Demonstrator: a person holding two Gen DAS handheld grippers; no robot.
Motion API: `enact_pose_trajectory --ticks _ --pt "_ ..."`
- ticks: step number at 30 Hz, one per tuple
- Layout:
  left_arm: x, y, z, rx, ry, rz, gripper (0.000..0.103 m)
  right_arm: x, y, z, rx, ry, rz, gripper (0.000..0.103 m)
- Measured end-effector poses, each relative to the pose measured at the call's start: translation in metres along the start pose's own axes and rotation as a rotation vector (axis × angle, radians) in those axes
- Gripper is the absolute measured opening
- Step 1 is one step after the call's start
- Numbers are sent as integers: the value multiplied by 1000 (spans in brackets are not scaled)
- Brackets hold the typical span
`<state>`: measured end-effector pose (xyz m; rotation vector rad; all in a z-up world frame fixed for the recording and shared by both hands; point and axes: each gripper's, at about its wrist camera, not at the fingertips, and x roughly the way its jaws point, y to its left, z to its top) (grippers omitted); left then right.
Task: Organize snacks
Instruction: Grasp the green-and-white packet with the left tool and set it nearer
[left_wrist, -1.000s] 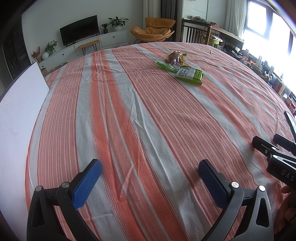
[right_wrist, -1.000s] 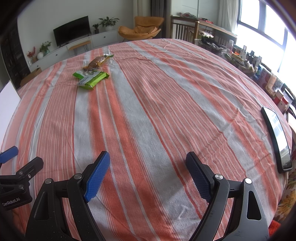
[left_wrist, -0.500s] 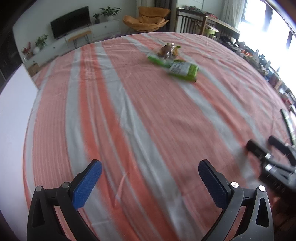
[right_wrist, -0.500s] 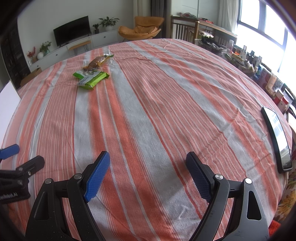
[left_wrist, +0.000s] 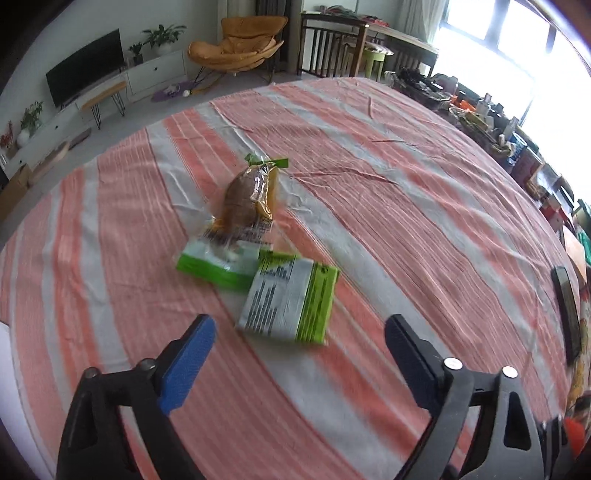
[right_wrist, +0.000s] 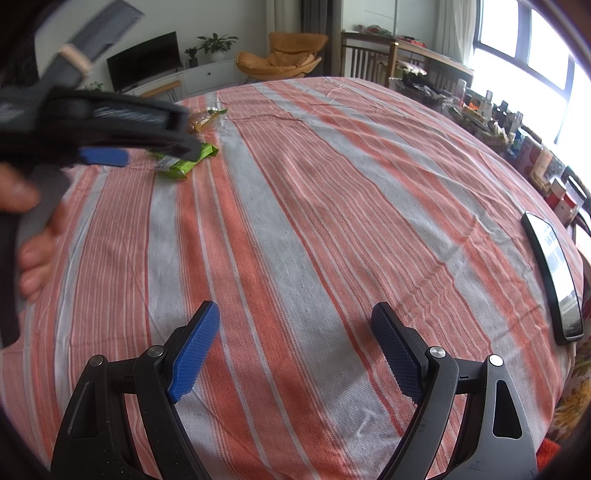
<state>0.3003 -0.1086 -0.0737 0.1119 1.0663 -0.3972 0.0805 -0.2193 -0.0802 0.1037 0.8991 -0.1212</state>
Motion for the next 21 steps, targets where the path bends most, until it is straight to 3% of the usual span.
enact_pose_trajectory --ticks 2,4,10,17,21 --pt "12 0 3 -8 12 13 66 0 0 0 0 0 0 87" --pt "14 -3 3 9 -17 61 54 0 0 0 -1 0 -1 87" --pt "-11 7 -34 -56 -63 94 51 0 2 0 -5 3 2 89" --pt "-80 45 -138 -159 -95 258 51 0 2 0 -4 1 3 89" --pt "-95 67 -170 -222 -96 281 51 0 2 0 -4 1 3 89"
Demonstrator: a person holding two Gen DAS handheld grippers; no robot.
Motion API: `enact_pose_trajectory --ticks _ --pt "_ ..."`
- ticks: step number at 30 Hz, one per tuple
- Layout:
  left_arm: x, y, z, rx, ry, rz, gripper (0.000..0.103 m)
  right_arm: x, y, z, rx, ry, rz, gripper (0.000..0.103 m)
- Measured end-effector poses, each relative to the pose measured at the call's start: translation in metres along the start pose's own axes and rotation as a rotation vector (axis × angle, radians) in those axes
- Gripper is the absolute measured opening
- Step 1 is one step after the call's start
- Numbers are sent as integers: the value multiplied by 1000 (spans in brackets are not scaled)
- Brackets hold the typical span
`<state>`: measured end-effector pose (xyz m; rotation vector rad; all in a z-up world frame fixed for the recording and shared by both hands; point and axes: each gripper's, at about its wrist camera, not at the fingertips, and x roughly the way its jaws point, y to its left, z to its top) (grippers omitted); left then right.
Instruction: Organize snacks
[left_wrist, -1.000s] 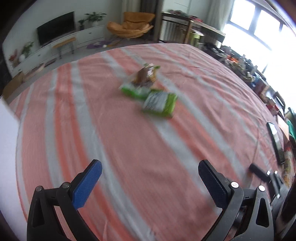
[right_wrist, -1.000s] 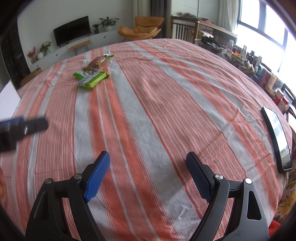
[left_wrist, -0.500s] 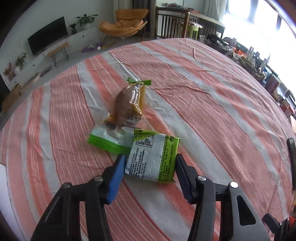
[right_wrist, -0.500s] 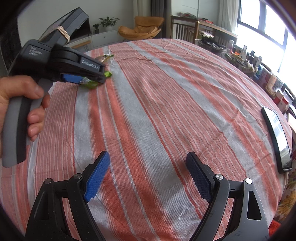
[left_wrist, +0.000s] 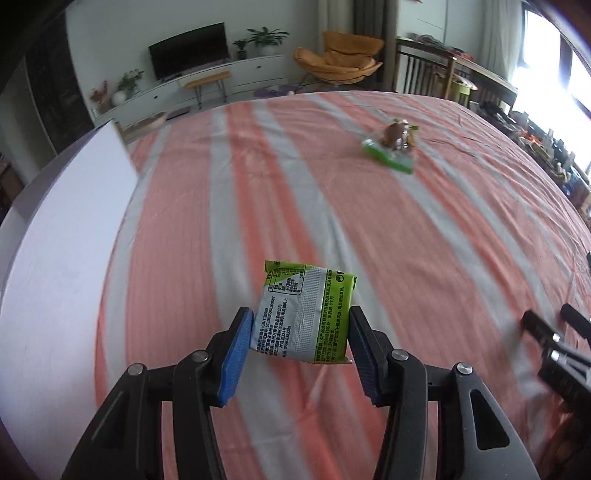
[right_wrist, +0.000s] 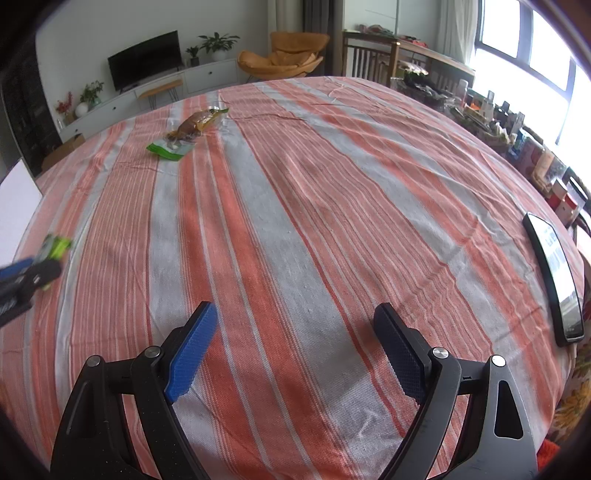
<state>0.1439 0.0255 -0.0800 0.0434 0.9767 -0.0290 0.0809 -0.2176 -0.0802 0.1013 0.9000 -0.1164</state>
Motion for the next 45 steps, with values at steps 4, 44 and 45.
enact_pose_trajectory --ticks 4,44,45 --pt "9 8 -8 -31 5 -22 54 0 0 0 0 0 0 89" --pt "24 12 -6 -42 -24 -15 103 0 0 0 0 -3 0 89" --pt "24 12 -7 -42 -24 -15 103 0 0 0 0 -4 0 89"
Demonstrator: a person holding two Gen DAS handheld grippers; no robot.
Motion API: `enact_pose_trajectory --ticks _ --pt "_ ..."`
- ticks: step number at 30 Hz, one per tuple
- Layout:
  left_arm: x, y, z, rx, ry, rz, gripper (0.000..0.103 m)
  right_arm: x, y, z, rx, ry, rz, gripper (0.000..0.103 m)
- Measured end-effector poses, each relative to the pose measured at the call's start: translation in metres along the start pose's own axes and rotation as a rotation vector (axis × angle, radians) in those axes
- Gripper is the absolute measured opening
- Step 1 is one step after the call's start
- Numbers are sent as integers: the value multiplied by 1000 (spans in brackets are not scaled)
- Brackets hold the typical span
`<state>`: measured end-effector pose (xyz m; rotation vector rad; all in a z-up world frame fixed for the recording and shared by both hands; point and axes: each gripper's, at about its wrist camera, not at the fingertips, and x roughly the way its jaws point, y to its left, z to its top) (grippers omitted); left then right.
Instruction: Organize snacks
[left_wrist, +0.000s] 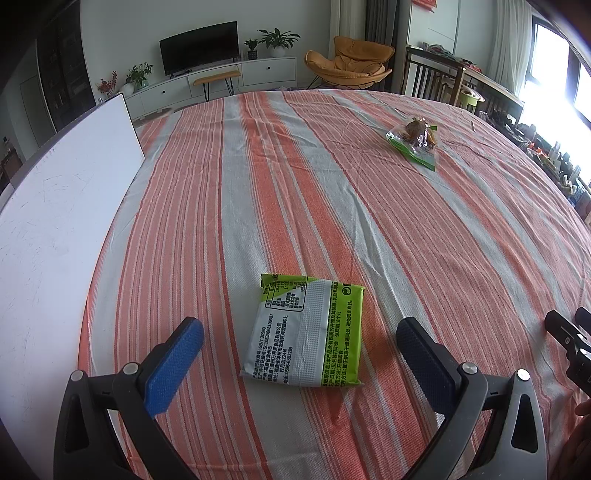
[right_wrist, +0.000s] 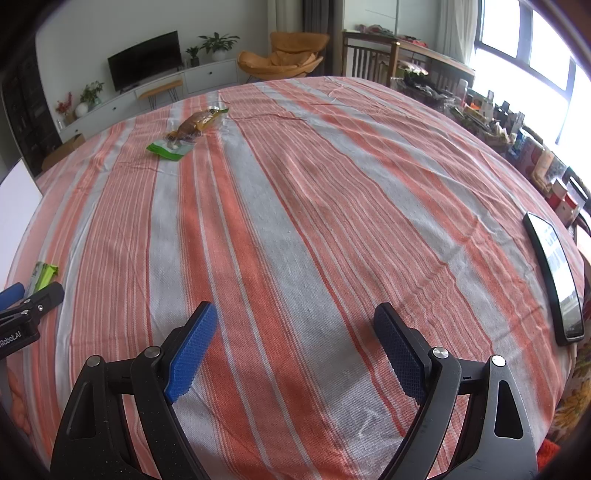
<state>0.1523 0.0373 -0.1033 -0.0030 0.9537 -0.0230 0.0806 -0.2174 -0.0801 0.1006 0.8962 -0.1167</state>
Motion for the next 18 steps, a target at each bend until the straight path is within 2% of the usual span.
enact_pose_trajectory --ticks 3,6,8,9,12,14,16,18 --pt "0 0 0 0 0 0 103 0 0 0 1 0 4 89" --pt "0 0 0 0 0 0 103 5 1 12 19 37 23 89" --pt "0 0 0 0 0 0 103 14 1 32 56 48 125 87" --pt "0 0 0 0 0 0 103 20 5 48 55 53 153 87" --pt "0 0 0 0 0 0 103 34 23 92 23 23 152 87" --pt "0 0 0 -1 0 0 103 49 44 127 13 20 193 87" --pt "0 0 0 -1 0 -1 103 69 68 159 8 52 250 87" --pt "0 0 0 0 0 0 103 102 96 187 29 122 285 87"
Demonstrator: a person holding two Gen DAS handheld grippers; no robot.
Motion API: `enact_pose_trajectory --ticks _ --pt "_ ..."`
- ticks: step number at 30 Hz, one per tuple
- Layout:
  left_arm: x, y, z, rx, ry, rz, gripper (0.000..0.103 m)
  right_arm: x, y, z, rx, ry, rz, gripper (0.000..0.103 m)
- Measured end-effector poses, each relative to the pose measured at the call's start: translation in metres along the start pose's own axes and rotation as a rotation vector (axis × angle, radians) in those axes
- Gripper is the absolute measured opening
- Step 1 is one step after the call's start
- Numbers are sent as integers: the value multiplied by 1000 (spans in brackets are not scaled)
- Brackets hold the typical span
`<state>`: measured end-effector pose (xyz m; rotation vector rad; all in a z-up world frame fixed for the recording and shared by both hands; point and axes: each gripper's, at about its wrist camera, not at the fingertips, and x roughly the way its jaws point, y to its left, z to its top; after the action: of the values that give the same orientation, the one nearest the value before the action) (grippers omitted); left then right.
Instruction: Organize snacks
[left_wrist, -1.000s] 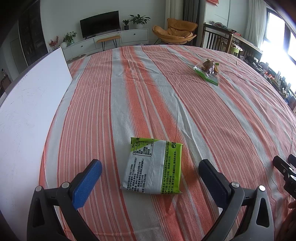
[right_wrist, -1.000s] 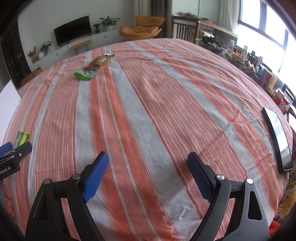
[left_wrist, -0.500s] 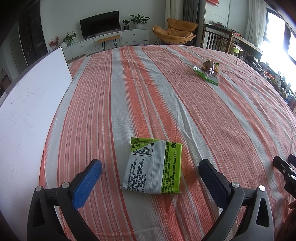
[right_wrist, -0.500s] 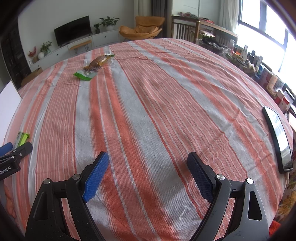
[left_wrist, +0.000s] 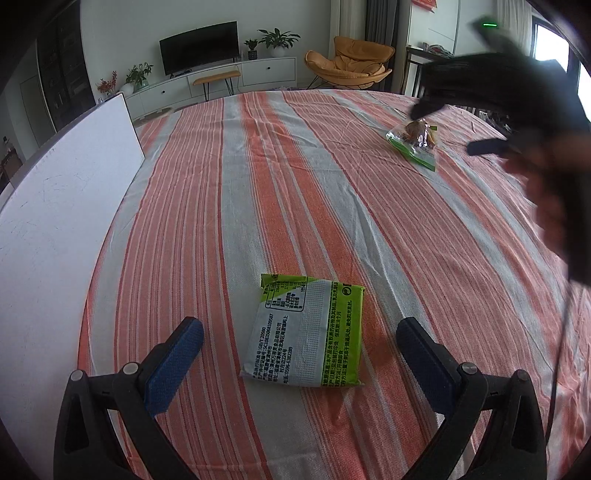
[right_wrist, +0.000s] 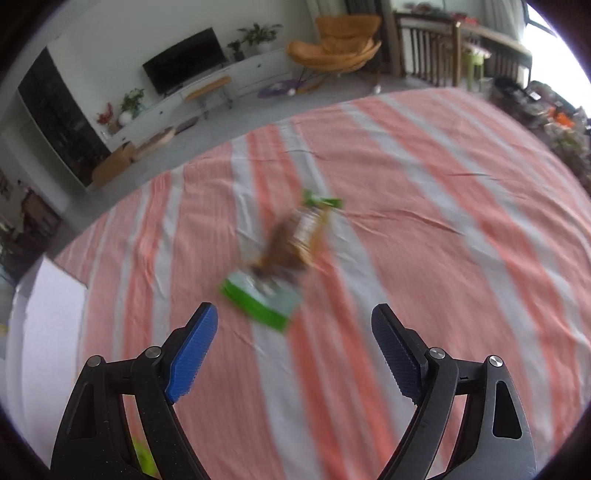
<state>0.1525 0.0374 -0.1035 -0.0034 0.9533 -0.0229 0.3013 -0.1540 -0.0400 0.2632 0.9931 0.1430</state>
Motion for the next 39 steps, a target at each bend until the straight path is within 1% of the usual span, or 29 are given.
enact_pose_trajectory --ticks 2,3,4,5,6,7,8,10,11,12,15,18,23,26,29,31,33,34,36,38,39 --pt "0 0 0 -1 0 -1 103 28 9 15 34 33 -37 87" --pt "0 0 0 0 0 -1 103 44 12 19 54 53 -58 90" --pt "0 1 0 0 0 -2 103 55 16 22 56 51 -84 90" --pt "0 0 0 0 0 -2 103 57 24 24 21 -1 -136 90" --pt "0 0 0 -1 0 -2 103 65 29 24 -9 16 -178 89" --pt "0 0 0 -1 0 -2 103 72 40 21 -96 10 -235 89" --pt "0 0 0 0 0 -1 103 73 48 18 -159 -15 -248 83" --pt "0 0 1 -1 0 -1 103 70 50 18 -192 2 -208 72" --pt "0 0 1 -1 0 -1 103 67 52 17 -217 14 -196 63" --pt "0 0 1 -1 0 -1 103 65 54 16 -241 29 -185 58" --pt "0 0 1 -1 0 -2 103 55 52 5 -278 51 -160 55" --pt "1 0 1 -1 0 -2 103 34 43 -21 -286 43 -138 51" --pt "1 0 1 -1 1 -2 103 -8 20 -81 -348 34 -91 51" --pt "1 0 1 -1 1 -2 103 -41 4 -126 -340 20 -98 50" --pt "1 0 1 -1 1 -2 103 -64 -10 -158 -295 -10 -111 50" --pt "1 0 1 -1 1 -2 103 -78 -16 -180 -268 -35 -125 50" --pt "1 0 1 -2 1 -3 103 -87 -19 -193 -256 -62 -130 51" --pt "1 0 1 -2 1 -3 103 -88 -21 -197 -247 -72 -132 55" --pt "1 0 0 -2 1 -5 103 -88 -24 -195 -229 -76 -132 75" --pt "1 0 0 -3 1 -5 103 -83 -24 -192 -223 -75 -133 82" --pt "1 0 0 -3 1 -5 103 -81 -21 -191 -239 -71 -155 83"
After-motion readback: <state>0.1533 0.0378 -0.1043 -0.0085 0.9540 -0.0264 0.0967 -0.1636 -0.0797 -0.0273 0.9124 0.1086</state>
